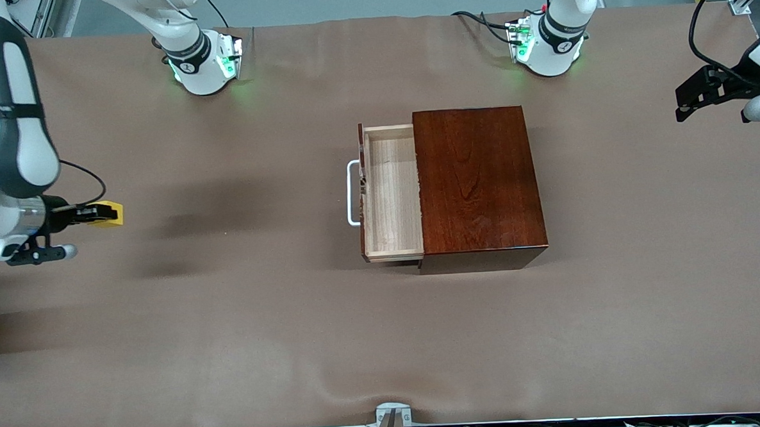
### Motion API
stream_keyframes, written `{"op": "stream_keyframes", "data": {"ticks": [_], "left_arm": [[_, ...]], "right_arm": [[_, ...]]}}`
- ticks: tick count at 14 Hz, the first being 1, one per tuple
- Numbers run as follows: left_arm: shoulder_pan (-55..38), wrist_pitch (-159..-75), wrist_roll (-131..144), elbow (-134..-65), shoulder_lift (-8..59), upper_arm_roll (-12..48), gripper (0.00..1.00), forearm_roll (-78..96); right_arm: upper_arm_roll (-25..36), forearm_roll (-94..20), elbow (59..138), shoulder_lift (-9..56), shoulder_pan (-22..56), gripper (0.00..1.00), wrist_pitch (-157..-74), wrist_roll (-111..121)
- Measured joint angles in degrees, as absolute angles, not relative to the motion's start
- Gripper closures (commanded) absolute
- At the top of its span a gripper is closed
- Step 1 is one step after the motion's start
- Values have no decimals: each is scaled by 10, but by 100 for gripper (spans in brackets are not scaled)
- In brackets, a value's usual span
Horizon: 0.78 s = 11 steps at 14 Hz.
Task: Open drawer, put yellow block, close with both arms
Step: 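Lift the yellow cube with the right gripper and carry it over the drawer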
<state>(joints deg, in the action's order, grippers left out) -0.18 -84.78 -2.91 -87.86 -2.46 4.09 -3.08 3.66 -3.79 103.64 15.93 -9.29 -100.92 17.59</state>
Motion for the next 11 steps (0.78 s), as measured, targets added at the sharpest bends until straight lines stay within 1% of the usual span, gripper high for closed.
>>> {"op": "stream_keyframes", "data": {"ticks": [3,6,8,11], "left_arm": [[-2,-844,-15,-879,-25,53,0,-30],[-2,-842,-11,-881,-25,58,0,-30],[0,-842,-11,-881,-25,57,0,-30],[2,-841,-11,-881,-25,57,0,-30]], "right_arm": [[37,-56,982,152,-95,100,-925,128],[28,-62,960,124,-87,100,-871,41],[25,-69,949,100,-65,100,-840,-30],[22,-91,943,75,-7,100,-824,-171]]}}
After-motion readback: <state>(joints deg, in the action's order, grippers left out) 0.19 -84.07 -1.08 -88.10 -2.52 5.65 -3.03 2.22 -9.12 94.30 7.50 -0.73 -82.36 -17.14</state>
